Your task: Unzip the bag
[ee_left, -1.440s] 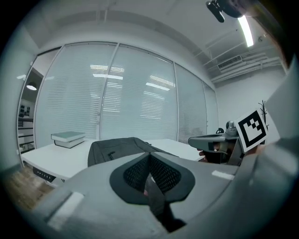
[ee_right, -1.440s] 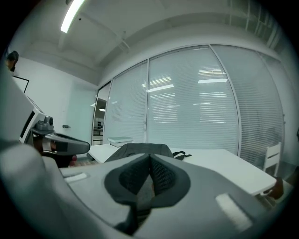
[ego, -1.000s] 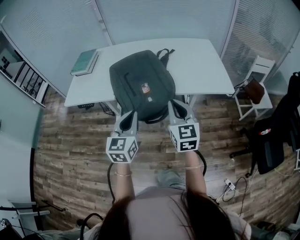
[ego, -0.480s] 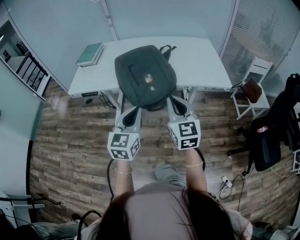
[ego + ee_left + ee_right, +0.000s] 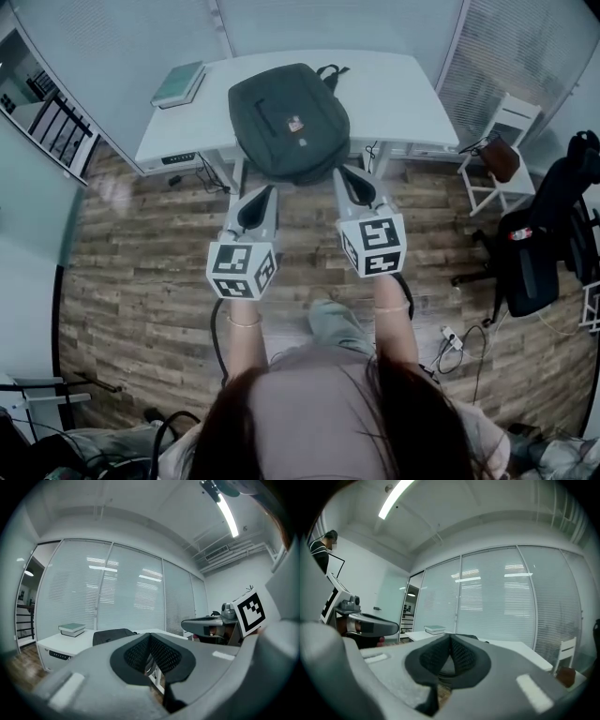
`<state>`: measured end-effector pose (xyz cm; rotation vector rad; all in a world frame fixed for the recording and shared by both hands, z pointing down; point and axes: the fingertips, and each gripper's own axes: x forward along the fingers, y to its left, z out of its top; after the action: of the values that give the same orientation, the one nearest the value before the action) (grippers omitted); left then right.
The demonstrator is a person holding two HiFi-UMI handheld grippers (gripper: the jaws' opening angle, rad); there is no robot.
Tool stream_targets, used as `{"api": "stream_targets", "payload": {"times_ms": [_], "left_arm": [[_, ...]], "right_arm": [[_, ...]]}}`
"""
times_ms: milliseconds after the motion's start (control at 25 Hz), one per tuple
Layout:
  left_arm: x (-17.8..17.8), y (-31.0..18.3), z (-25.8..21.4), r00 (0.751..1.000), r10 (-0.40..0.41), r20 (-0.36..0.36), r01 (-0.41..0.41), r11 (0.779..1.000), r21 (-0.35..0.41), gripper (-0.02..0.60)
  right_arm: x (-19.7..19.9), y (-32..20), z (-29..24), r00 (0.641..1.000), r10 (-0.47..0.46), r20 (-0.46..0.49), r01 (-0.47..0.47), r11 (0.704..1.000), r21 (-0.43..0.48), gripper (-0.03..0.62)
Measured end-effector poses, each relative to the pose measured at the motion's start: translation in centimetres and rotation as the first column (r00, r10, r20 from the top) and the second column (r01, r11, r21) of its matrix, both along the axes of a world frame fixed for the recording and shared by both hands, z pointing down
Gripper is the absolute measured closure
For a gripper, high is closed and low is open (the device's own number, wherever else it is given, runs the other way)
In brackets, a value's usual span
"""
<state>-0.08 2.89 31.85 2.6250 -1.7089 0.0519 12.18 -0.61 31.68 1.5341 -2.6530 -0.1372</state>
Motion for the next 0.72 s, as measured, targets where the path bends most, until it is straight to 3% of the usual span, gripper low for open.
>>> {"api": "stream_targets", "payload": {"times_ms": [360, 720], "left_arm": [[-0.5, 3.4, -0.3, 1.000, 0.003, -0.012, -0.003, 1.000, 0.008, 0.571], [1.7, 4.8, -0.5, 0.999, 0.042, -0.013, -0.042, 0.999, 0.018, 0.572]], "right_arm": [[-0.3, 3.6, -0.2, 1.000, 0.004, -0.010, -0.004, 1.000, -0.002, 0.591], [1.2, 5.5, 0.4, 0.999, 0.021, -0.039, -0.021, 1.000, -0.021, 0.591]]}}
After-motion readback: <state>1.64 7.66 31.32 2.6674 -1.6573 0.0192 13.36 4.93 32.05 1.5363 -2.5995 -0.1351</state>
